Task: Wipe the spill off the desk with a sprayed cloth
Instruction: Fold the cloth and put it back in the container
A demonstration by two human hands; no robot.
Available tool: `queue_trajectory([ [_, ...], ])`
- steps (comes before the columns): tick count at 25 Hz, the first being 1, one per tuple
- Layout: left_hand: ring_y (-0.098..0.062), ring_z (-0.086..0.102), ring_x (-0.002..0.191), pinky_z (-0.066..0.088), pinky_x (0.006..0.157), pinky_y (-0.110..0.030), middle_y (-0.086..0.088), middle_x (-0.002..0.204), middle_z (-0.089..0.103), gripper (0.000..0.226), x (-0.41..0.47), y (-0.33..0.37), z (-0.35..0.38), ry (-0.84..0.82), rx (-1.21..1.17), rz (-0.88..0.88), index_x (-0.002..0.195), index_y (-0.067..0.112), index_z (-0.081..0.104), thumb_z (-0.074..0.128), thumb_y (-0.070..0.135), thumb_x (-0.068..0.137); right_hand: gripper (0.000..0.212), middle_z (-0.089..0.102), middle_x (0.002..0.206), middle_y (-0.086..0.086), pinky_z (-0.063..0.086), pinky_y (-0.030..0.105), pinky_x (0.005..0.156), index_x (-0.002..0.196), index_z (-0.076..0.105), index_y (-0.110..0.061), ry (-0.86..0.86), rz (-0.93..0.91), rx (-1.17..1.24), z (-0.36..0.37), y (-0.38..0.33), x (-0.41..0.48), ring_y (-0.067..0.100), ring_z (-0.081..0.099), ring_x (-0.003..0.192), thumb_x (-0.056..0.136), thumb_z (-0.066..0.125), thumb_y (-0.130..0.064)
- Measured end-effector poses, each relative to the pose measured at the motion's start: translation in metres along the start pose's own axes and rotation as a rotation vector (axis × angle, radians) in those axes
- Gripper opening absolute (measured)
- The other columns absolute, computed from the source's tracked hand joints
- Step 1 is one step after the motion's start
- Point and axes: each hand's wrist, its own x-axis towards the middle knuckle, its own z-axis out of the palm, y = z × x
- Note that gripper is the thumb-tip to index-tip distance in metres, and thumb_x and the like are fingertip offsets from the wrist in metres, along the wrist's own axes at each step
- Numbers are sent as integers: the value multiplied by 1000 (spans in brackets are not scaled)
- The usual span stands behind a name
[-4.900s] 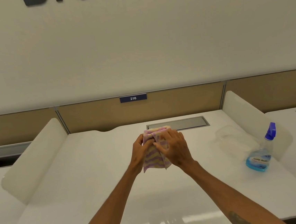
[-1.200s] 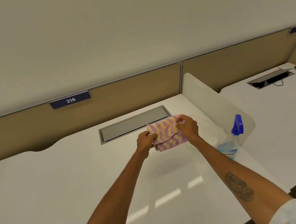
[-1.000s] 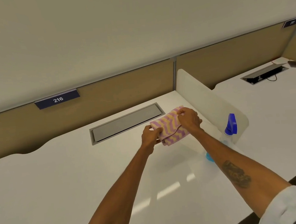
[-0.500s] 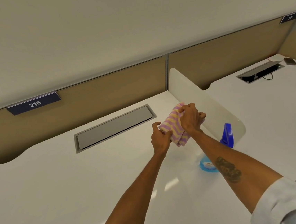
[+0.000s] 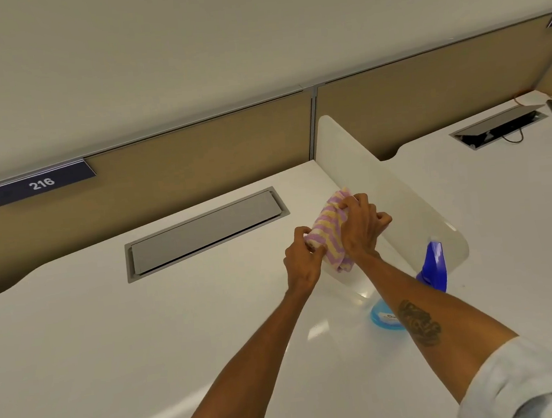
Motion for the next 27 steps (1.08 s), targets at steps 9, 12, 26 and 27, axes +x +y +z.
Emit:
queue_trajectory([
  [9,-17,57,87,47,88,-30,-5,113,55,28,-8,-20,8,20,130,20,121,14,54,61,26,96,24,61,116,5,31,42,86,117,57,-21,-114,-199,-224,33,20,-1,25,59,103,96,56,-30],
  [12,-19,60,91,40,80,-17,-6,123,48,34,-7,-23,9,13,112,-6,123,11,56,66,25,94,26,61,116,6,33,43,88,118,57,-21,-151,-205,-227,39,24,1,26,60,103,95,57,-33],
  [26,-28,45,135,35,112,-39,-10,154,34,71,-8,-25,8,-105,122,-74,152,11,34,68,31,92,59,42,145,5,36,41,110,144,39,-20,-254,-218,-306,46,32,-20,23,43,132,96,48,-53],
  [27,-28,41,140,31,115,-42,-10,156,31,75,-9,-24,9,-101,104,-93,154,12,30,67,32,92,58,41,148,5,35,41,112,146,38,-19,-226,-236,-286,45,34,-25,24,42,134,97,49,-48],
])
